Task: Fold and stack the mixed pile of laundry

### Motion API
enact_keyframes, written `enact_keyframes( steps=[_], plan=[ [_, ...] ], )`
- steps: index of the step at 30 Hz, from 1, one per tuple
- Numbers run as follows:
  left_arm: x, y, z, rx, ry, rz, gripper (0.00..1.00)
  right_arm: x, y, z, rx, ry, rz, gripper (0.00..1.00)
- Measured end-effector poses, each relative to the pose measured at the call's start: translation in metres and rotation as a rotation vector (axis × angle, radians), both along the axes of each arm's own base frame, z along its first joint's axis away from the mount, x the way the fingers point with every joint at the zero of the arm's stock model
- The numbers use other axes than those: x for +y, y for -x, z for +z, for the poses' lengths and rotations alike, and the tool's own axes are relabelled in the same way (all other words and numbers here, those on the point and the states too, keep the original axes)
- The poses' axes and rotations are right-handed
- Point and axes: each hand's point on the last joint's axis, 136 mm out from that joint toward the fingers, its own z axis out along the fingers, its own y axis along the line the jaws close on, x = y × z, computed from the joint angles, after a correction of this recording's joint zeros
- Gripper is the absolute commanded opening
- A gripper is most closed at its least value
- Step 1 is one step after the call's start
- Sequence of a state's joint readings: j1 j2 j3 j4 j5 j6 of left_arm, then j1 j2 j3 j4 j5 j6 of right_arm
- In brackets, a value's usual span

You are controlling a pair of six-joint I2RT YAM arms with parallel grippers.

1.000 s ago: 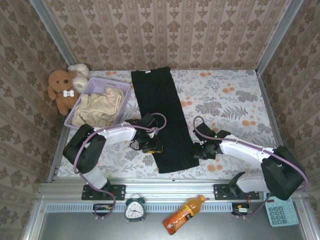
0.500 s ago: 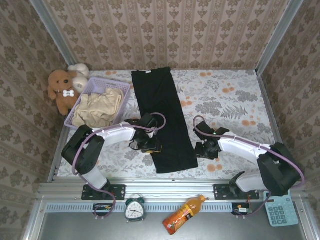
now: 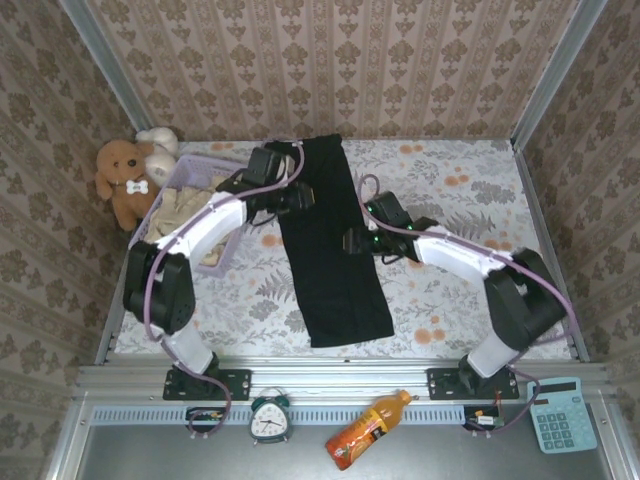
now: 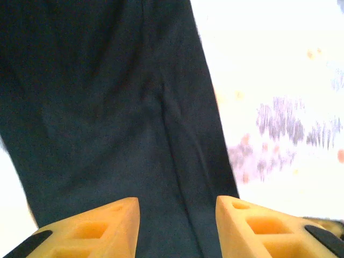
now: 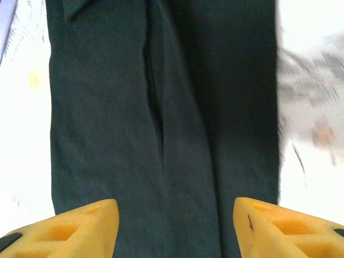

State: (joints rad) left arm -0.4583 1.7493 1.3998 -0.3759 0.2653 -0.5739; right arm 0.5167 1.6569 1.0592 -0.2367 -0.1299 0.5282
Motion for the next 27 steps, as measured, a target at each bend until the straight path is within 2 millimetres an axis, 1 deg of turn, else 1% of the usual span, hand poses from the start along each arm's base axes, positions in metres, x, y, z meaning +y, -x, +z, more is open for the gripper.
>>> enact_keyframes(
  steps=[2,4,6,7,9,12,13,15,17,18,20,23,25,27],
  plan=[
    [0.0,-0.031,-0.008,-0.027,0.013,0.025,0.41,0.006,-0.02,-0.007,-0.011,-0.007,0.016,0.6],
    [0.003,-0.056,-0.027,-0.021,0.019,0.048,0.41,0.012,-0.04,-0.013,-0.023,-0.021,0.028,0.6],
    [0.005,-0.078,-0.054,0.004,0.02,0.064,0.4,0.017,-0.061,-0.02,-0.031,-0.049,0.038,0.6],
    [0.008,-0.086,-0.072,0.025,0.013,0.075,0.4,0.019,-0.068,-0.023,-0.031,-0.062,0.043,0.6],
    [0.011,-0.097,-0.098,0.062,-0.002,0.086,0.4,0.023,-0.079,-0.032,-0.024,-0.082,0.062,0.6],
    [0.009,-0.107,-0.128,0.104,-0.02,0.089,0.4,0.032,-0.084,-0.044,-0.01,-0.109,0.096,0.6],
    [0.008,-0.109,-0.134,0.112,-0.023,0.09,0.4,0.035,-0.08,-0.048,0.005,-0.118,0.11,0.59],
    [0.006,-0.116,-0.128,0.099,-0.013,0.089,0.4,0.045,-0.074,-0.048,0.017,-0.145,0.143,0.59],
    [0.005,-0.121,-0.124,0.089,-0.005,0.09,0.4,0.056,-0.065,-0.045,0.017,-0.186,0.184,0.58],
    [0.005,-0.123,-0.124,0.089,-0.002,0.091,0.4,0.063,-0.055,-0.042,0.024,-0.209,0.209,0.57],
    [0.007,-0.122,-0.129,0.1,-0.005,0.095,0.4,0.073,-0.032,-0.038,0.047,-0.24,0.255,0.57],
    [0.011,-0.122,-0.131,0.114,-0.005,0.099,0.4,0.091,0.019,-0.025,0.087,-0.282,0.337,0.57],
    [0.014,-0.123,-0.131,0.119,-0.006,0.103,0.4,0.097,0.054,-0.015,0.118,-0.314,0.381,0.58],
    [0.015,-0.122,-0.132,0.126,-0.007,0.104,0.4,0.093,0.071,-0.01,0.132,-0.319,0.388,0.59]
  ],
)
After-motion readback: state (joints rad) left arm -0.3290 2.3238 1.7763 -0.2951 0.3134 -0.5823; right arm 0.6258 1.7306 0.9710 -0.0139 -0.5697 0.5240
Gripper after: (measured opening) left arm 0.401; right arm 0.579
